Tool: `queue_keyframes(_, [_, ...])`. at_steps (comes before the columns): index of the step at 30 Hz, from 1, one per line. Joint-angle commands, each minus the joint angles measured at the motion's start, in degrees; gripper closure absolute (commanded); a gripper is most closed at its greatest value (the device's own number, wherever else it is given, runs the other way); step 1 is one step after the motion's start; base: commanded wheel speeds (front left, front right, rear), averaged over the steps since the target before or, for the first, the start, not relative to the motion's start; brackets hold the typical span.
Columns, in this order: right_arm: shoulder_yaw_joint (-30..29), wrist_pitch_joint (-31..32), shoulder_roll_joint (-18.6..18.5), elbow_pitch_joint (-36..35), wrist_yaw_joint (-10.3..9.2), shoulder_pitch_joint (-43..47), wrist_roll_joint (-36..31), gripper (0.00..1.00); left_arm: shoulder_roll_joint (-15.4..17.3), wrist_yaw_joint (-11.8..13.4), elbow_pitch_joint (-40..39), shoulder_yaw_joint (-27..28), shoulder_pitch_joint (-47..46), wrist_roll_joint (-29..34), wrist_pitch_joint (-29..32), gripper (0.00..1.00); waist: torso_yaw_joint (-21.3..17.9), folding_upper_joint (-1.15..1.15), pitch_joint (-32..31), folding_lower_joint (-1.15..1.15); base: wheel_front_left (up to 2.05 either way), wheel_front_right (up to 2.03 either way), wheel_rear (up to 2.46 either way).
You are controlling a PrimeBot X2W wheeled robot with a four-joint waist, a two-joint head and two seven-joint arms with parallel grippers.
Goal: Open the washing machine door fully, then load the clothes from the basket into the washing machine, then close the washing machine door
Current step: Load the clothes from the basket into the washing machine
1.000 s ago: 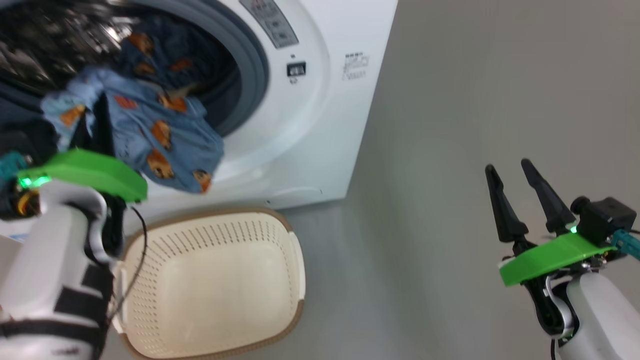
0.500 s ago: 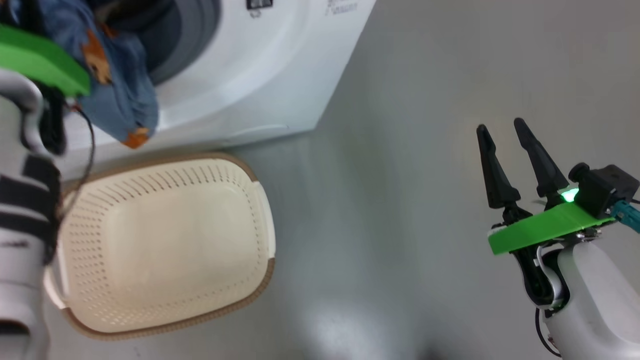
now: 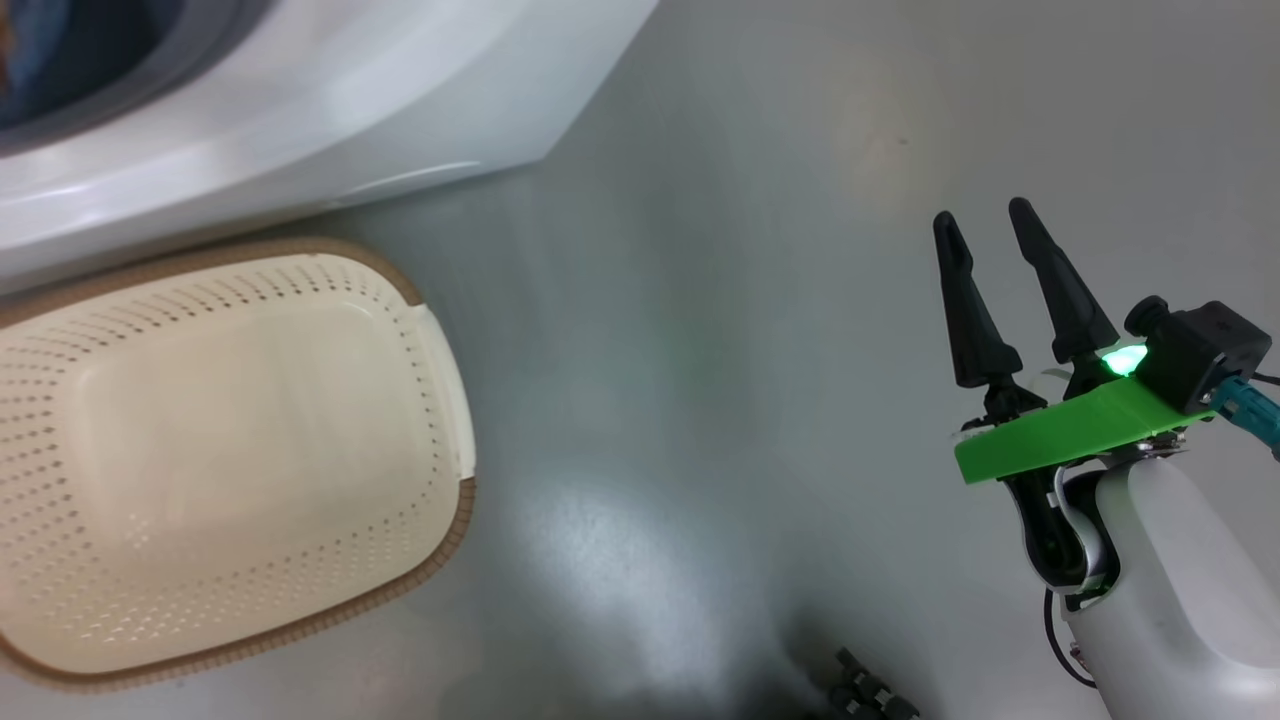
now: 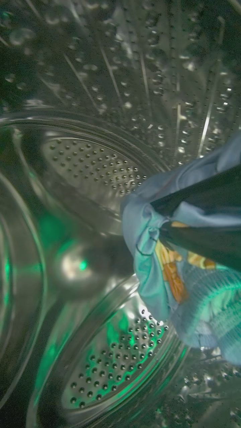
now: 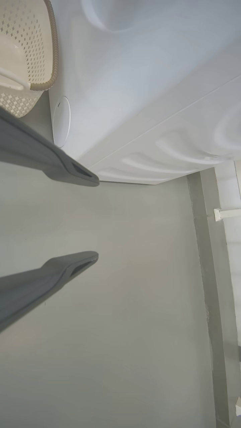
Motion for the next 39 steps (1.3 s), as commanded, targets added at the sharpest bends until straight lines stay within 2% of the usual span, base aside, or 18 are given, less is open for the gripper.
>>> queue_keyframes(1, [0.5, -0.4, -0.1, -1.4, 0.25, 0.5, -1.1, 0.0, 2.5, 1.1, -5.4, 2.7, 0.1, 1.4, -0.3, 1.0, -1.5, 0.0, 1.8, -0.01, 0.0, 0.0, 0.0])
queue_keyframes(4, [0.5, -0.4, 0.2, -1.2, 0.25, 0.2, -1.3, 0.0, 1.8, 1.4, -10.5, 6.5, 2.9, 3.3, -0.3, 1.0, -1.4, 0.0, 2.0, -0.01, 0.0, 0.0, 0.0])
queue_keyframes(5, [0.5, -0.4, 0.3, -1.2, 0.25, 0.0, -1.4, 0.0, 1.6, 1.0, -10.6, 7.3, 3.7, 3.8, -0.3, 0.92, -1.3, 0.0, 2.0, -0.01, 0.0, 0.0, 0.0])
queue_keyframes(6, [0.6, -0.4, 0.4, -1.1, 0.25, 0.0, -1.5, 0.0, 1.1, 0.9, -10.1, 7.7, 4.7, 4.3, -0.3, 0.56, -1.1, 0.0, 1.8, -0.01, 0.0, 0.0, 0.0])
queue_keyframes(7, [0.7, -0.4, 0.4, -1.0, 0.25, 0.0, -1.6, 0.0, 0.5, 0.7, -9.3, 8.2, 5.4, 4.5, -0.3, 0.0, -0.9, 0.0, 1.6, -0.01, 0.0, 0.0, 0.0])
queue_keyframes(17, [1.4, -0.4, -0.5, -0.4, 0.25, 0.0, -1.8, 0.0, -2.2, -3.0, 8.8, 7.9, 5.4, 3.9, -0.2, 0.0, 1.2, 0.0, -1.7, -0.01, 0.0, 0.0, 0.0])
queue_keyframes(22, [1.7, -0.4, -0.6, 0.0, 0.25, 0.2, -1.7, 0.0, -2.6, -4.1, 13.9, 7.3, 5.1, 3.7, -0.2, 0.0, 1.8, 0.0, -4.1, -0.01, 0.0, 0.0, 0.0])
queue_keyframes(29, [1.8, -0.4, -0.7, 0.6, 0.25, 0.6, -1.3, 0.0, -3.0, -5.4, 16.1, 6.7, 6.9, 3.6, -0.3, 0.0, 2.6, 0.0, -7.8, -0.01, 0.0, 0.0, 0.0])
queue_keyframes(39, [1.4, -0.4, -1.1, 1.4, 0.25, 2.1, -1.1, 0.0, -2.6, -6.8, 6.7, 8.6, 20.5, 3.5, -0.3, 0.0, 4.1, 0.0, -17.0, -0.01, 0.0, 0.0, 0.0])
